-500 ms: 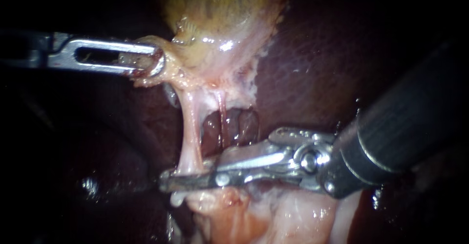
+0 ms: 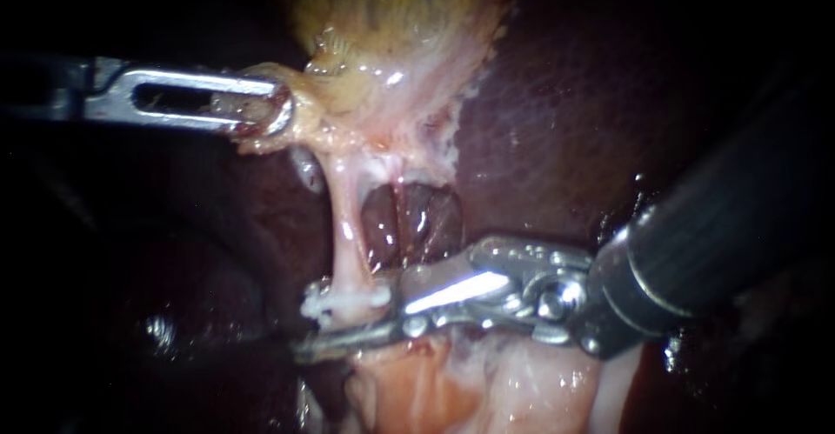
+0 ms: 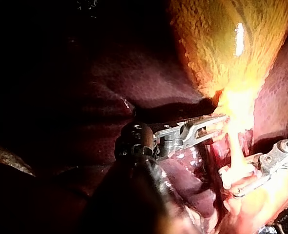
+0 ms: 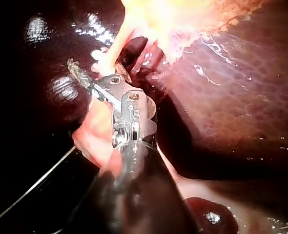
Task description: Going back second clip left tube
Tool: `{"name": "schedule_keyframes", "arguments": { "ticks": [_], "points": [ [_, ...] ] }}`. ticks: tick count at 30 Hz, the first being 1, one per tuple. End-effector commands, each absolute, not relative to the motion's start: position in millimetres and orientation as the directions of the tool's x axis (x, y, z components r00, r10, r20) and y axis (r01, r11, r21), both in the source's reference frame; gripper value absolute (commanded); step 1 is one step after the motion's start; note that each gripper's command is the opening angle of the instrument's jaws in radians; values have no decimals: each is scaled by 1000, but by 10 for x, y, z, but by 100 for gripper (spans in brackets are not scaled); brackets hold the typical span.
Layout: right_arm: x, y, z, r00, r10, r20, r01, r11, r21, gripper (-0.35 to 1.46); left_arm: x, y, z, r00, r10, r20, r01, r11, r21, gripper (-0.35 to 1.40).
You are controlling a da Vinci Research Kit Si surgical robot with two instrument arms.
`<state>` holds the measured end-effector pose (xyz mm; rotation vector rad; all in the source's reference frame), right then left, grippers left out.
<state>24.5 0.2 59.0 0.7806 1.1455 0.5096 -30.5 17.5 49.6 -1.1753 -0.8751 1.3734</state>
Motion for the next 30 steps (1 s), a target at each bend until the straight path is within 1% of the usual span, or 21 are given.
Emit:
{"name": "schedule_keyframes", "arguments": {
  "ticks": [1, 5, 10, 19, 23, 27, 30],
  "points": [
    [244, 4, 591, 343, 706, -620, 23, 654, 756, 49, -305, 175, 496, 64, 982, -175, -256, -154, -954, -35],
    [238, 11, 595, 334, 669, -664, 17, 700, 713, 50, -305, 175, 496, 64, 982, -175, -256, -154, -954, -35],
    [220, 16, 596, 329, 639, -695, 16, 732, 681, 50, -304, 175, 496, 63, 983, -175, -256, -154, -955, -35],
    [173, 30, 583, 322, 581, -747, 22, 785, 620, 50, -303, 175, 495, 63, 983, -175, -255, -154, -955, -35],
    [151, 33, 576, 321, 551, -771, 43, 804, 592, 50, -302, 175, 495, 62, 983, -175, -255, -154, -955, -35],
    [120, 34, 569, 318, 503, -804, 76, 831, 551, 50, -301, 175, 495, 62, 983, -175, -255, -154, -955, -35],
    [100, 37, 565, 312, 472, -824, 82, 851, 519, 50, -301, 175, 495, 62, 983, -175, -255, -154, -955, -35]
  ]
}}
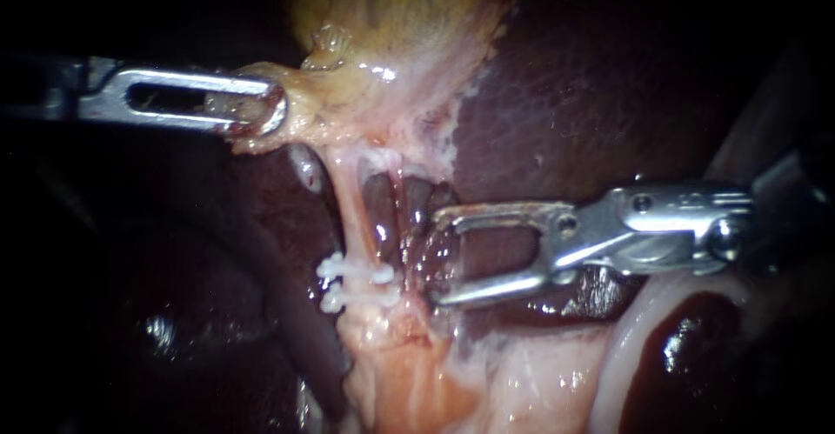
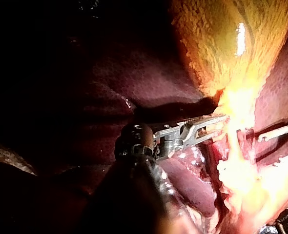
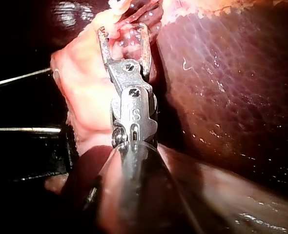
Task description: Going back second clip left tube
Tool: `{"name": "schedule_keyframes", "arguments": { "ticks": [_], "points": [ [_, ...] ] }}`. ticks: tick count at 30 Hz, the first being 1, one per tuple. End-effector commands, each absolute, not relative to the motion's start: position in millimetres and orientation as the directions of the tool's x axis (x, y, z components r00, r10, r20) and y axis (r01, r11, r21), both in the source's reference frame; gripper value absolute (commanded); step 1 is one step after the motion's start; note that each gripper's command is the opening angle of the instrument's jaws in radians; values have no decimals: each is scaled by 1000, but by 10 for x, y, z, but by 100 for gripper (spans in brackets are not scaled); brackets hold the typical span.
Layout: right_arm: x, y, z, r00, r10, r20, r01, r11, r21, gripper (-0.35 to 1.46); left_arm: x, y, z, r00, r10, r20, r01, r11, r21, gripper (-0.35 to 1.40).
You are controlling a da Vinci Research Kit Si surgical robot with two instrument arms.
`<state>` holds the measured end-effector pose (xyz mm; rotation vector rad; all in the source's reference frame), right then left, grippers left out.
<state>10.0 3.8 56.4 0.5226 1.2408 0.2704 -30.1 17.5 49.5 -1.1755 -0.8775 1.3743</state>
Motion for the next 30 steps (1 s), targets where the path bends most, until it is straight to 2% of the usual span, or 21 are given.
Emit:
{"name": "schedule_keyframes", "arguments": {
  "ticks": [1, 11, 18, 23, 30],
  "points": [
    [95, 39, 564, 314, 463, -829, 84, 856, 510, 50, -301, 175, 495, 62, 983, -175, -255, -154, -955, -35],
    [55, 51, 563, 314, 442, -840, 70, 872, 485, 50, -306, 175, 498, 64, 982, -176, -256, -154, -954, -35],
    [50, 51, 562, 314, 437, -843, 72, 874, 480, 50, -320, 173, 514, 69, 981, -184, -263, -160, -951, -35],
    [48, 50, 562, 350, 426, -835, 76, 875, 478, 50, -335, 172, 528, 73, 979, -190, -267, -164, -949, -35],
    [48, 50, 562, 350, 426, -834, 76, 875, 478, 50, -354, 172, 544, 67, 979, -194, -266, -170, -949, -35]
  ]
}}
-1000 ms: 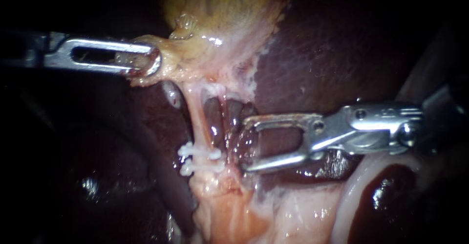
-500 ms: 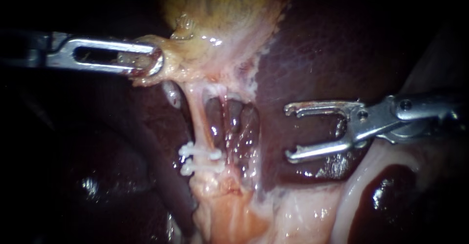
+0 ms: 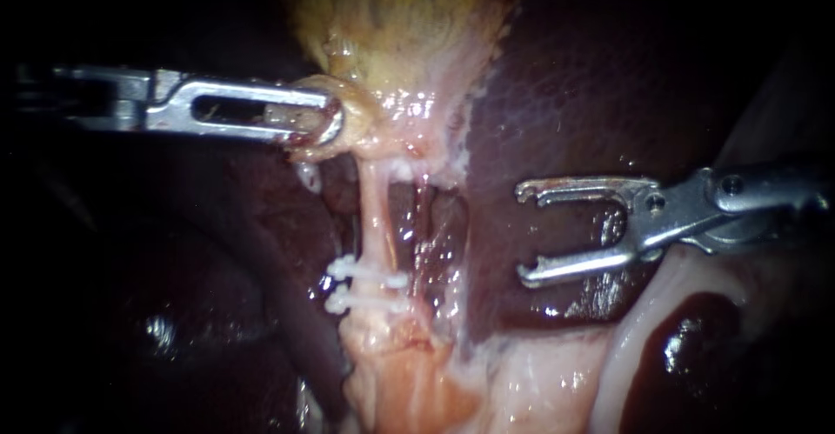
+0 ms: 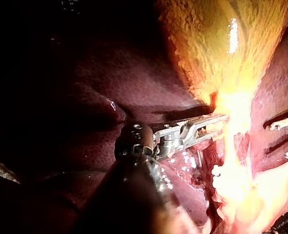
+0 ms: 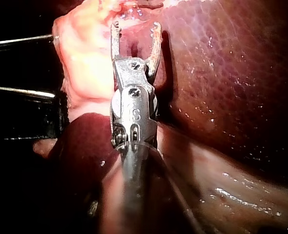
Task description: Going back second clip left tube
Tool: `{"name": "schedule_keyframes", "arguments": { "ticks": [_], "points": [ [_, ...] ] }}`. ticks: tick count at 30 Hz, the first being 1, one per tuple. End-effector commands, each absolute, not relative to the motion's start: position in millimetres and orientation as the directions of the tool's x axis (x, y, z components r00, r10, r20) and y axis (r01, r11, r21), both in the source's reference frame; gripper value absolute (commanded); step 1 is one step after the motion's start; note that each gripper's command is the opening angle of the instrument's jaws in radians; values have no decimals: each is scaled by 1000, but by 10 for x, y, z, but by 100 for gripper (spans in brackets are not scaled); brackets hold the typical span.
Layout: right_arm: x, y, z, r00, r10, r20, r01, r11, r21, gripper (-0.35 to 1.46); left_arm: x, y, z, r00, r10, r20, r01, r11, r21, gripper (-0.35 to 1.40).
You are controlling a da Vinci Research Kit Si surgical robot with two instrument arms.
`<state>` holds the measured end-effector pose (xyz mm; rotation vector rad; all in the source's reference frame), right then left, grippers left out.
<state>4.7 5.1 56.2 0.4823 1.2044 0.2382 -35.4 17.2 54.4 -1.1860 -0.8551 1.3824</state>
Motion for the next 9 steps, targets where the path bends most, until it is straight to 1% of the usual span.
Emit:
{"name": "schedule_keyframes", "arguments": {
  "ticks": [1, 9],
  "points": [
    [48, 50, 562, 350, 426, -834, 76, 875, 478, 50, -354, 172, 545, 67, 979, -194, -266, -170, -949, -35],
    [48, 50, 561, 350, 426, -834, 76, 875, 478, 50, -351, 172, 545, 63, 979, -194, -267, -171, -949, -35]
  ]
}}
